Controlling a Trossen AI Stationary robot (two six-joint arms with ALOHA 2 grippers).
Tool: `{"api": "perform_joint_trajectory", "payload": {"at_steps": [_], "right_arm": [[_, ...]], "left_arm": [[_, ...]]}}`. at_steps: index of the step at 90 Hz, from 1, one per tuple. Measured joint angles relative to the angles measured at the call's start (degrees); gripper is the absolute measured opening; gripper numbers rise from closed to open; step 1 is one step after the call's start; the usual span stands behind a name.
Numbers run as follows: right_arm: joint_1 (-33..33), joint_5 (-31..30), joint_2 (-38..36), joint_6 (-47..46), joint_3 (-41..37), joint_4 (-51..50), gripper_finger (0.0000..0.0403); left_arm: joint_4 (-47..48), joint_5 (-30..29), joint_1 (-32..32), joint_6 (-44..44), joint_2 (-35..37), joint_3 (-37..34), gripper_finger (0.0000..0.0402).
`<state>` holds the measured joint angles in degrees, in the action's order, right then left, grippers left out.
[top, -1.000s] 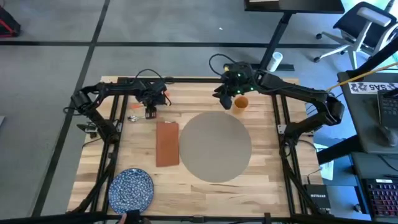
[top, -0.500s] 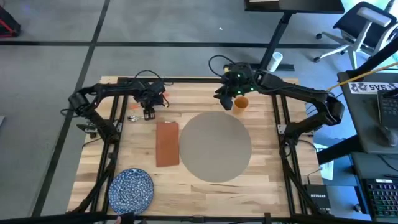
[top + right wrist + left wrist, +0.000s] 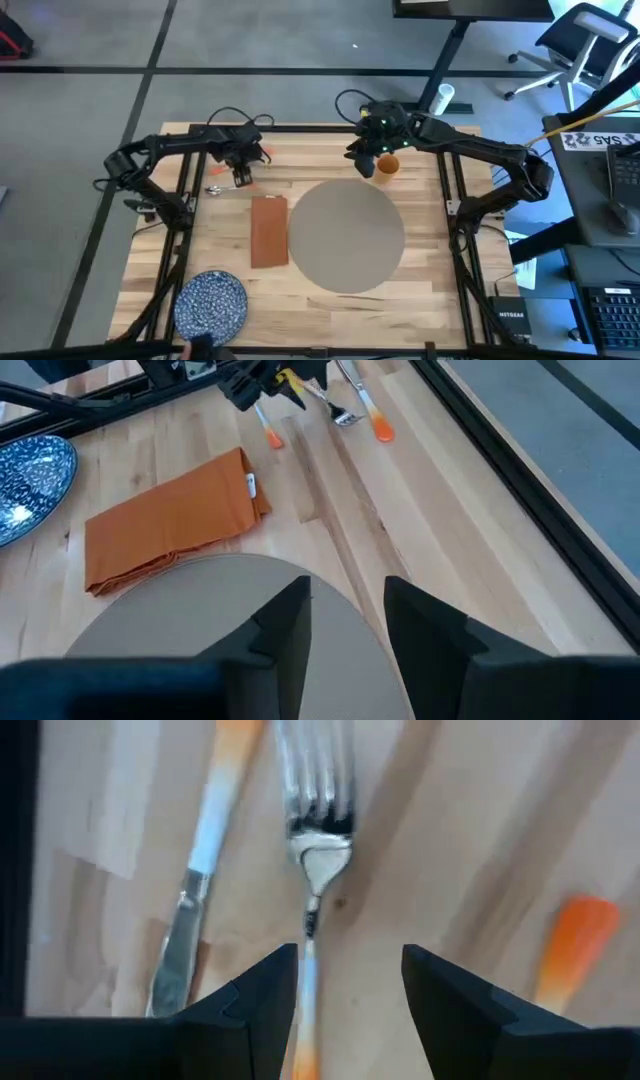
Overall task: Set table place
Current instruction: Put the orange fork on the orange napkin
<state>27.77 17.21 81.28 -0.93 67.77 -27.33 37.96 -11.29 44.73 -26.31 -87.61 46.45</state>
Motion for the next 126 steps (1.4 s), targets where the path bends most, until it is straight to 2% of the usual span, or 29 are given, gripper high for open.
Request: {"api": "perform_joint_trajectory", "payload": {"at_steps": [18, 32, 50, 66, 79, 98, 126], "right_arm": [[0.0, 0.0, 0.0, -0.04, 0.0, 0.07, 0.0115], [-0.02, -0.03, 0.0, -0.04, 0.0, 0.15, 0.0115], [-0.01, -0.07, 0.0, -0.04, 0.0, 0.17, 0.0115], [0.0, -0.11, 0.0, -0.04, 0.0, 0.2, 0.0115], [0.0, -0.11, 0.0, 0.03, 0.0, 0.2, 0.0115], [-0.01, -0.15, 0.0, 0.11, 0.0, 0.22, 0.0115], [0.0, -0.2, 0.0, 1.46, 0.0, 0.22, 0.0115]], "left_arm": [[-0.32, 0.2, 2.26, -1.11, -0.02, -1.68, 0.0166], [-4.49, 0.24, 2.74, -1.11, -0.02, -2.59, 0.0166], [-8.2, 5.34, 2.76, -1.15, 0.04, -4.91, 0.0166], [-11.33, 5.18, 2.74, -1.46, 0.22, -7.52, 0.0164], [-11.24, 5.16, 2.67, -1.44, 0.2, -8.05, 0.0125], [-9.02, 4.25, 1.75, 0.83, 0.06, -7.05, 0.0013], [1.92, 3.67, 0.95, 8.45, -0.33, 1.25, 0.0002]]}}
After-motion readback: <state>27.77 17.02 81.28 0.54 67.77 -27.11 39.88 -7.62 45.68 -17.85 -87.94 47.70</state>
